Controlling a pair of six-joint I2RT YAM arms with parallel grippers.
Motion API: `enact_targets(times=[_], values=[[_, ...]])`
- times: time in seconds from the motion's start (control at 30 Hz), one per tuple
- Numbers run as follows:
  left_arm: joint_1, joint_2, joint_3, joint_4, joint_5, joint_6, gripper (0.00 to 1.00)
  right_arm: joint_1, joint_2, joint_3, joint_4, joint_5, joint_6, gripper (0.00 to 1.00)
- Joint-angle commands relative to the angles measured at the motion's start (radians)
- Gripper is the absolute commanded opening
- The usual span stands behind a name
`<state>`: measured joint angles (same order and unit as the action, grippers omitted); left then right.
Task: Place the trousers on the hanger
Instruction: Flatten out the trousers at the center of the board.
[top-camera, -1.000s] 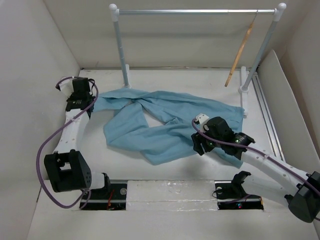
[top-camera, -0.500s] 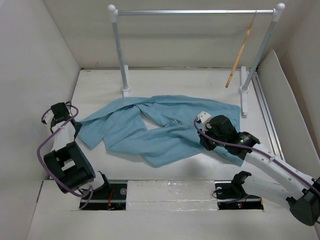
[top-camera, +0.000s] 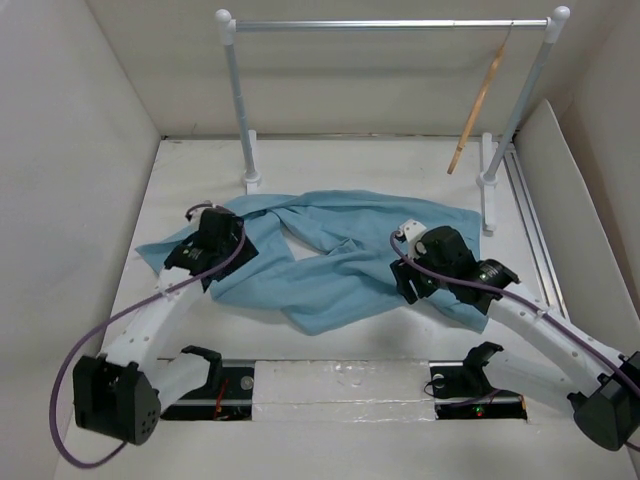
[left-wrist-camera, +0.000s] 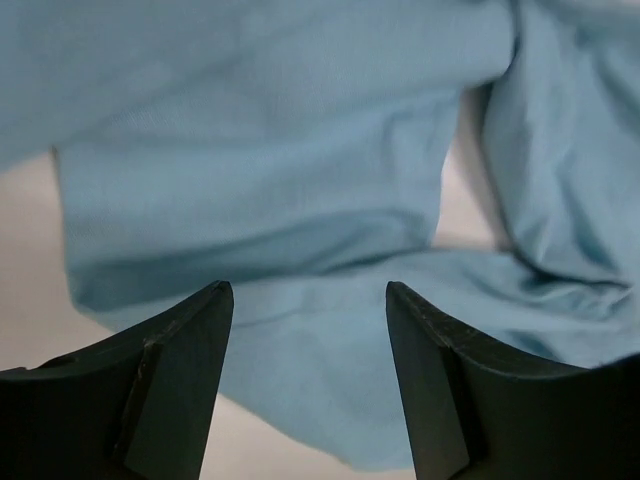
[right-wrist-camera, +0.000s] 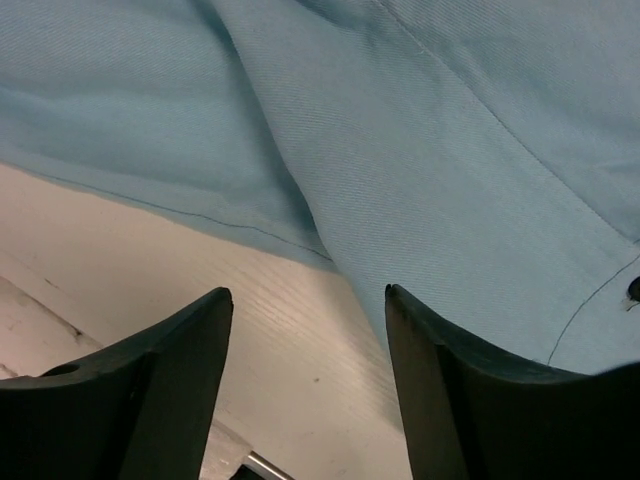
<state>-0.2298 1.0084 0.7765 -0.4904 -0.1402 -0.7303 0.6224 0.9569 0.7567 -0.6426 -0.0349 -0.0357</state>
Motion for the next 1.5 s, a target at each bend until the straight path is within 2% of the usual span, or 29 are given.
enact_targets(times=[0.0,0.07,0.17,0.2,0.23,0.3,0.37,0.43,0.53,0.67,0.7,0.73,0.8,0.83,0.87,0.9,0.93,0.97,1.07,1.2,1.23,1.27,1.3,1.33,1.43,1.47], values=[[-0.08,0.12,0.064,-0.106,-0.065,-0.086,0.59,-0.032,0.006,0.02,0.035,-0.025,0.025,0.69],[-0.103,0.156,0.067,-0.111,-0.049,-0.092,0.59,-0.077,0.0,0.007,0.011,0.004,0.071,0.73],[-0.144,0.128,0.027,-0.083,0.034,-0.119,0.6,-0.159,-0.05,-0.031,-0.012,0.023,0.097,0.79],[-0.16,0.092,0.003,-0.079,0.042,-0.127,0.6,-0.22,-0.066,-0.042,-0.012,0.018,0.097,0.83],[-0.176,0.079,-0.005,-0.077,0.044,-0.135,0.68,-0.248,-0.095,-0.055,-0.009,0.006,0.1,0.88],[-0.22,0.068,-0.008,-0.102,0.031,-0.127,0.7,-0.325,-0.106,-0.085,0.0,-0.019,0.099,0.88],[-0.291,0.093,0.001,-0.131,-0.033,-0.126,0.75,-0.352,-0.089,-0.102,0.011,-0.042,0.096,0.89],[-0.324,0.156,0.004,-0.116,-0.041,-0.127,0.75,-0.374,-0.057,-0.12,0.041,-0.068,0.089,0.9],[-0.358,0.235,-0.006,-0.061,-0.021,-0.141,0.73,-0.374,0.049,-0.12,0.104,-0.15,0.083,0.89],[-0.367,0.239,-0.038,-0.036,-0.033,-0.143,0.72,-0.345,0.169,-0.083,0.11,-0.145,0.065,0.87],[-0.367,0.228,-0.045,-0.03,-0.038,-0.129,0.72,-0.345,0.186,-0.085,0.127,-0.128,0.063,0.82],[-0.367,0.228,-0.049,-0.027,-0.05,-0.124,0.71,-0.345,0.195,-0.085,0.139,-0.097,0.057,0.57],[-0.367,0.24,-0.057,-0.017,-0.056,-0.11,0.68,-0.374,0.219,-0.083,0.171,-0.067,0.049,0.39],[-0.367,0.248,-0.063,0.011,-0.064,-0.104,0.57,-0.392,0.261,-0.076,0.181,-0.045,0.015,0.16],[-0.367,0.259,-0.069,0.028,-0.064,-0.095,0.42,-0.433,0.284,-0.053,0.188,-0.036,0.001,0.07],[-0.367,0.287,-0.065,0.044,-0.07,-0.089,0.27,-0.456,0.307,-0.036,0.207,-0.033,-0.009,0.02],[-0.367,0.308,-0.057,0.061,-0.084,-0.08,0.05,-0.476,0.347,-0.021,0.221,-0.033,-0.015,0.0],[-0.367,0.347,-0.021,0.065,-0.096,-0.074,0.0,-0.493,0.365,-0.004,0.239,-0.034,-0.03,0.0],[-0.367,0.403,0.079,0.069,-0.139,-0.025,0.0,-0.517,0.428,0.096,0.267,-0.004,-0.058,0.0],[-0.367,0.513,0.386,0.027,-0.16,0.023,0.0,-0.517,0.467,0.223,0.204,0.095,-0.076,0.0],[-0.367,0.528,0.436,-0.017,-0.168,0.028,0.0,-0.517,0.465,0.251,0.189,0.099,-0.078,0.21],[-0.367,0.542,0.502,-0.043,-0.177,0.025,0.0,-0.517,0.462,0.254,0.176,0.089,-0.078,0.38],[-0.376,0.542,0.513,-0.063,-0.185,0.025,0.08,-0.507,0.435,0.251,0.166,0.072,-0.076,0.5],[-0.376,0.527,0.511,-0.094,-0.206,0.014,0.24,-0.497,0.412,0.228,0.164,0.043,-0.073,0.67],[-0.353,0.383,0.378,-0.096,-0.243,-0.052,0.59,-0.422,0.284,0.165,0.169,-0.04,-0.038,0.76],[-0.336,0.286,0.277,-0.097,-0.239,-0.075,0.64,-0.37,0.252,0.129,0.166,-0.04,-0.02,0.76]])
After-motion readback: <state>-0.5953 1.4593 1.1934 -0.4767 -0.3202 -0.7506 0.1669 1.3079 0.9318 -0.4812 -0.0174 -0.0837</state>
